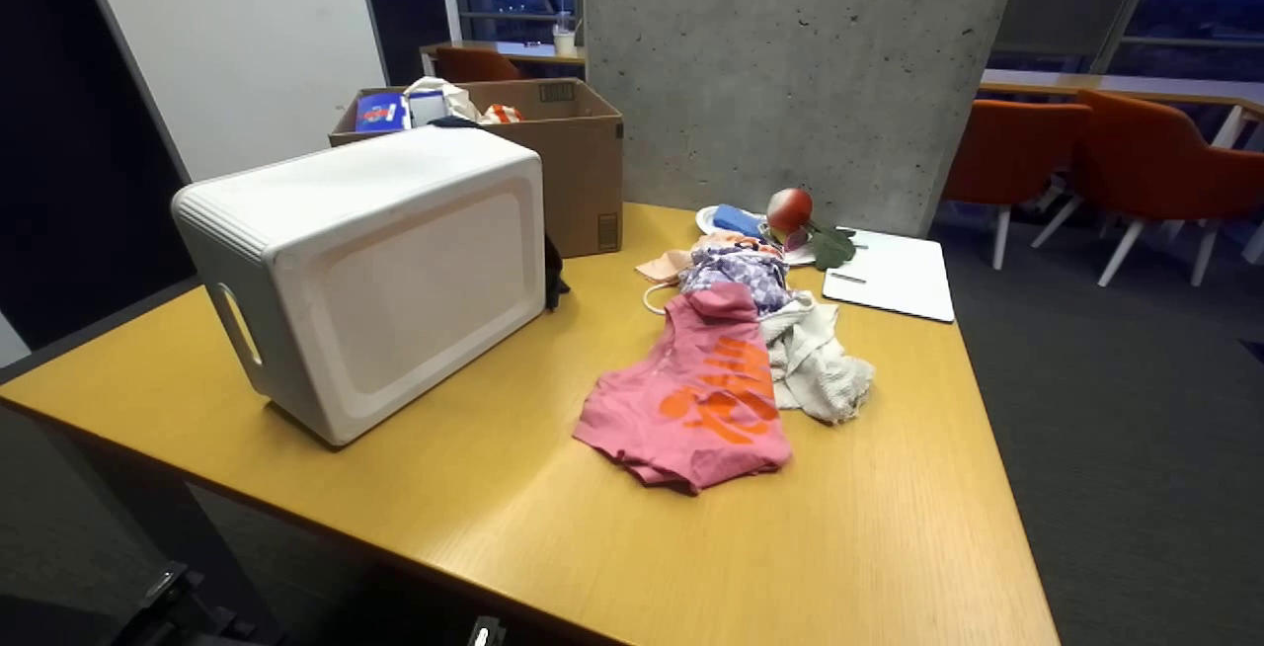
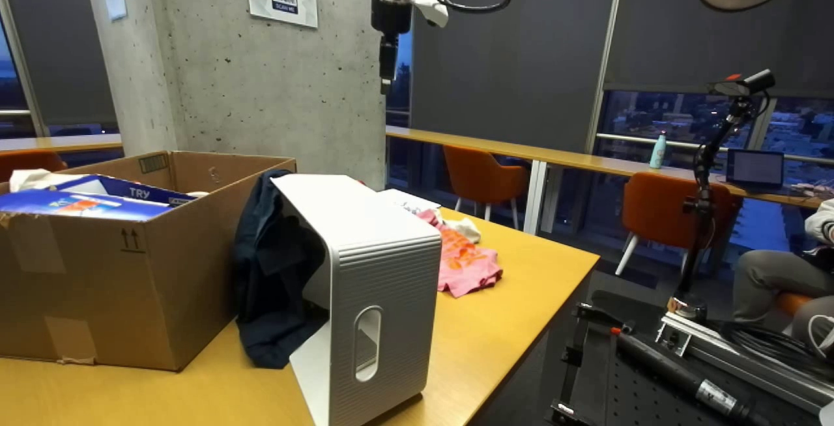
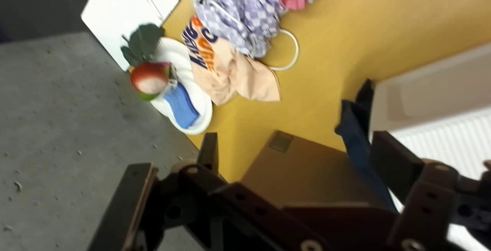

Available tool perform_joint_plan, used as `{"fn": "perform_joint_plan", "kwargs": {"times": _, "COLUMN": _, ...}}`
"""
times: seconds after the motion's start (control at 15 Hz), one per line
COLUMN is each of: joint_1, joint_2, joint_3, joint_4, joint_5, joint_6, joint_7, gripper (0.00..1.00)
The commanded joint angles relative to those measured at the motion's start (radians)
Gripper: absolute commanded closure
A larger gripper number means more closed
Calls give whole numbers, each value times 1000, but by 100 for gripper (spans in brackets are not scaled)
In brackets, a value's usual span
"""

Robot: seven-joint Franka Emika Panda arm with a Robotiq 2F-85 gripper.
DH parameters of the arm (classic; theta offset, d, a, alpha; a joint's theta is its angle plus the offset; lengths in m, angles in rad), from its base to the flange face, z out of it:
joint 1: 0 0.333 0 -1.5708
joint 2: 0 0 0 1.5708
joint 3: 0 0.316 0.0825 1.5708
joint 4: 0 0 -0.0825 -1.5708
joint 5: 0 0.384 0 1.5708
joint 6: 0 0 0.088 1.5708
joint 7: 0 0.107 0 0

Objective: Put the dark blue and pink clothes on the white basket

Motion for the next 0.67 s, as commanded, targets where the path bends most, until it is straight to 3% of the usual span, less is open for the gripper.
{"fn": "perform_joint_plan", "kwargs": {"times": 0.0, "joint_1": -54, "joint_2": -102, "joint_3": -57, "joint_4": -183, "joint_5": -46, "joint_6": 71, "joint_7": 39, "gripper": 0}}
{"fn": "perform_joint_plan", "kwargs": {"times": 0.4, "joint_1": -155, "joint_2": -170, "joint_3": -100, "joint_4": -485, "joint_5": 33, "joint_6": 337, "joint_7": 90, "gripper": 0}}
{"fn": "perform_joint_plan", "kwargs": {"times": 0.6, "joint_1": -197, "joint_2": -136, "joint_3": -91, "joint_4": -584, "joint_5": 107, "joint_6": 504, "joint_7": 79, "gripper": 0}}
